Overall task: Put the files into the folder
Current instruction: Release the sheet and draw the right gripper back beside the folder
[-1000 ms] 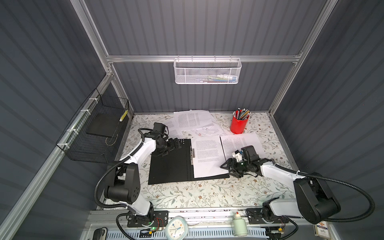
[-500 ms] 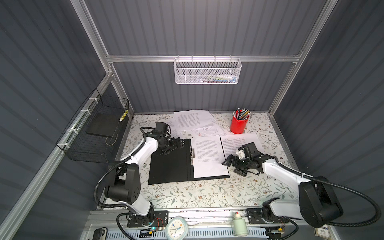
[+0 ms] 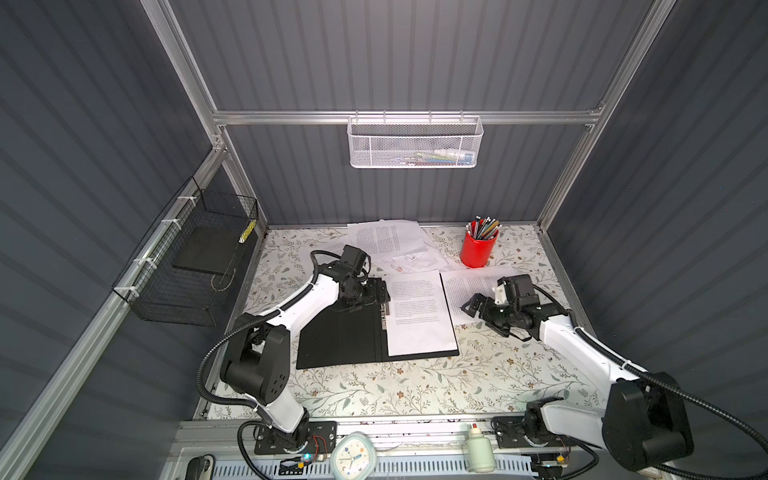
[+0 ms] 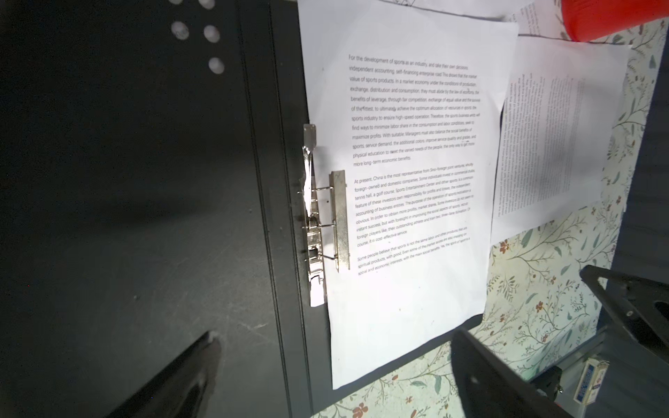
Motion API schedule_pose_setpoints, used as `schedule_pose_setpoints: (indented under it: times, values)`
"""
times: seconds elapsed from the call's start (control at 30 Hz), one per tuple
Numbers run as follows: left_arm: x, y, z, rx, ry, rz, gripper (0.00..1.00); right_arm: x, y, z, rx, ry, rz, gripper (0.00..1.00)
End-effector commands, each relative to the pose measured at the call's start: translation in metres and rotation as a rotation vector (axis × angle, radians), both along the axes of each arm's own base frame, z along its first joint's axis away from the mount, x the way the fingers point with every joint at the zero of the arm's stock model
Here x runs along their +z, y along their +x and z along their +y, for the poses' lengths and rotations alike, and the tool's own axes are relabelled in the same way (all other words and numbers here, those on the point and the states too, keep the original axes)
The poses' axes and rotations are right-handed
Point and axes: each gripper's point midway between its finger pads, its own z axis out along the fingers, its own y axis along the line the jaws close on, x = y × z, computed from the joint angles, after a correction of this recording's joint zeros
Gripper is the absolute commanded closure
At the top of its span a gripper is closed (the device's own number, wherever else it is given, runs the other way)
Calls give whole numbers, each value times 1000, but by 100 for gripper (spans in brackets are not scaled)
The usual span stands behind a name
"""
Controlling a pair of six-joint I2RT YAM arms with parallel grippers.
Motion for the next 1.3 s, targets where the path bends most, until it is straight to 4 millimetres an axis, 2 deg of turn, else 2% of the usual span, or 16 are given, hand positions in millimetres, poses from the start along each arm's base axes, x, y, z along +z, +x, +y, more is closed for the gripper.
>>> schedule_pose_setpoints:
  times: [0.0,0.4,0.57,0.77,0.9,1.07,1.27]
  values:
    - [2,5,2,24,7,-8,0,3,9,0,11,-16,-26,1]
    - [-1,6,2,31,2,-16,0,1,17,7,31,12,-53,1]
    - [1,8,1,31,-14,-45,0,12,24,8,54,7,-125,1]
    - [9,14,3,39,-27,-136,0,27,37,-5,33,-76,-239,1]
    - [10,21,1,50,-45,-177,0,38,47,-6,41,-102,-289,1]
    - [15,25,-1,61,-66,-204,0,34,52,-8,37,-116,-284,1]
    - [18,24,2,64,-52,-207,0,22,54,-22,-3,-168,-232,1]
